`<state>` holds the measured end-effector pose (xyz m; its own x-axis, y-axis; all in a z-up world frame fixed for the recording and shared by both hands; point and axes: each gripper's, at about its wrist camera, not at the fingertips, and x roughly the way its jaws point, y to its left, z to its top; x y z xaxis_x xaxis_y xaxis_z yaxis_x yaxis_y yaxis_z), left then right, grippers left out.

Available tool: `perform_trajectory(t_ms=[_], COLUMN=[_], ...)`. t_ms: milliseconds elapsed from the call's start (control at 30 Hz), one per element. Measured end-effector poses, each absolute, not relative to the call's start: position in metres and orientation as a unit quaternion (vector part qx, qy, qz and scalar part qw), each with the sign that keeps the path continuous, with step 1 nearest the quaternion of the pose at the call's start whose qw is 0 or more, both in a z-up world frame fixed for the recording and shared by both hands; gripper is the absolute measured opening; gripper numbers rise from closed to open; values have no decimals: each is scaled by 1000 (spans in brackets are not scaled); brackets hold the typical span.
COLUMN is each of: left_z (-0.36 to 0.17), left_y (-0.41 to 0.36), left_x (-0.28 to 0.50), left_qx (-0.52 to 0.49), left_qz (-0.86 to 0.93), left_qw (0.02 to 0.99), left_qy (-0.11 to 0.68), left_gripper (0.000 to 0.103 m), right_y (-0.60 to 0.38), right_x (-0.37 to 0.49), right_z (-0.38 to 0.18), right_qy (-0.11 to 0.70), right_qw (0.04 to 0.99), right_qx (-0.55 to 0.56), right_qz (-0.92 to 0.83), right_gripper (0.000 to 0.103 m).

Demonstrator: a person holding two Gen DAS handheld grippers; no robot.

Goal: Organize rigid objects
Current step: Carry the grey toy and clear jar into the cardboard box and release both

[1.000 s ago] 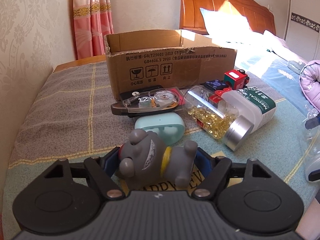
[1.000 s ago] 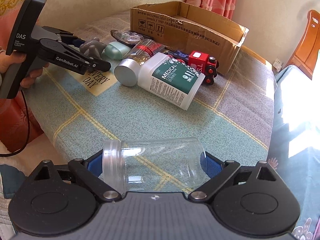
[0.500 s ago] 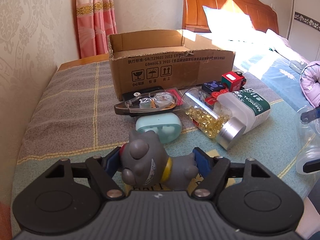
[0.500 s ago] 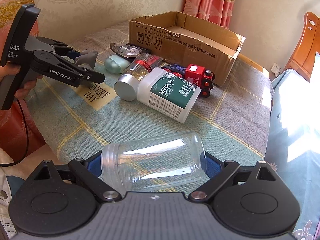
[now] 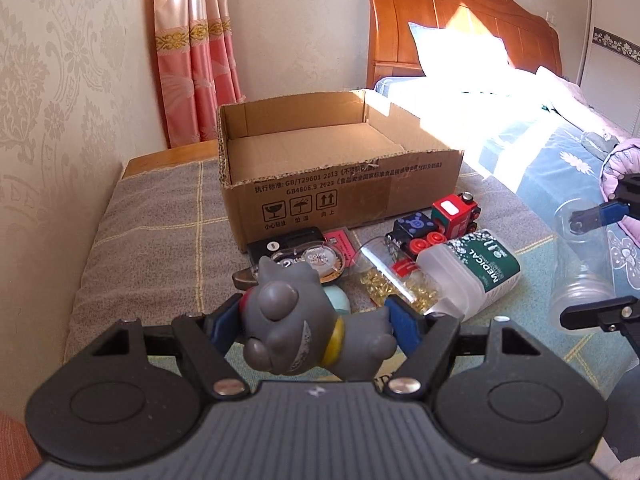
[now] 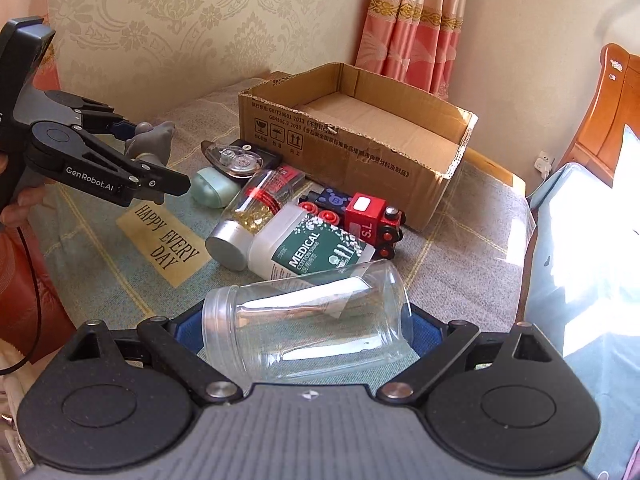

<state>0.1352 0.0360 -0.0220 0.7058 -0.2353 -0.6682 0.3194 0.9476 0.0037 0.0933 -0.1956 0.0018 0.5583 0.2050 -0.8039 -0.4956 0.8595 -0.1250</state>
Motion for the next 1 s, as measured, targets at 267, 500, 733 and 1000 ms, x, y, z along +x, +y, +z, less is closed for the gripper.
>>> perform_trajectory(t_ms=[267, 500, 733, 1000], left_z=[26, 33, 19, 19], left_y=[15, -2, -5, 16], left_x=[187, 252, 317, 303], left_qx=[57, 62, 55, 36], left_qz=[-137, -127, -102, -62], left_qw=[940, 941, 940, 949], left_qy=[308, 307, 322, 308], left_gripper=[75, 75, 83, 96], right_y=[-193, -195, -197, -196], right_x=[155, 206, 237, 254], right_z=[33, 44, 35, 25], right_qy=[379, 364, 376, 387], right_qw=[893, 905, 903, 901], right_qx=[-150, -125, -115, -106], right_qz=[191, 181, 171, 165], right_gripper=[98, 98, 98, 98])
